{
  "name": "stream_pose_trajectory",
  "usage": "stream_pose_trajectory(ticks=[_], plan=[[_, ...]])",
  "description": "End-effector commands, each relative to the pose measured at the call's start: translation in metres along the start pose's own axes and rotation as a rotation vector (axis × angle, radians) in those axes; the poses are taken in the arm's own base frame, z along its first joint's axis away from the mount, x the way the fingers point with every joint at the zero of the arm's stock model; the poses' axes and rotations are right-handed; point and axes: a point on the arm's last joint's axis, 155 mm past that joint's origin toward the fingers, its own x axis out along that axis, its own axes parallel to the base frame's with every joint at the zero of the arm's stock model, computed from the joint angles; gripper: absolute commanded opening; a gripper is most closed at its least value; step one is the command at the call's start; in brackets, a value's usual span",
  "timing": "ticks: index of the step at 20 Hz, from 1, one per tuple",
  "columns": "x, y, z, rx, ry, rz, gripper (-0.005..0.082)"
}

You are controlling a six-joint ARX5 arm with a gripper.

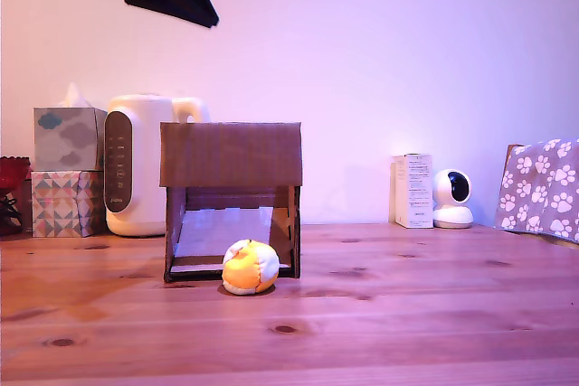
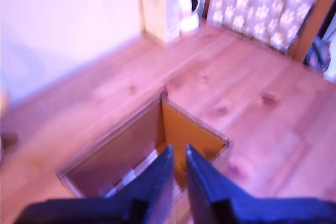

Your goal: Drop the footbag into the cardboard dice tower

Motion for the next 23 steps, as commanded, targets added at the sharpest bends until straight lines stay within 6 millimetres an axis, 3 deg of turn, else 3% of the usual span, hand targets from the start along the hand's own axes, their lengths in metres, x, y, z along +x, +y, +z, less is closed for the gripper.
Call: stream_pose_trajectory(ticks=[1,9,16,23], plan=[[-0.002,-0.007,-0.025,0.006,0.017,-0.017,-0.0024],[-0.034,-0.013,-0.065,-0.017,-0.116,-0.001,-0.0024],[-0.056,0.007,-0.107,-0.118,-0.131,0.076,-0.0024],[-0.057,0.003,-0.135,-0.159,-0.031,0.072,-0.0024]])
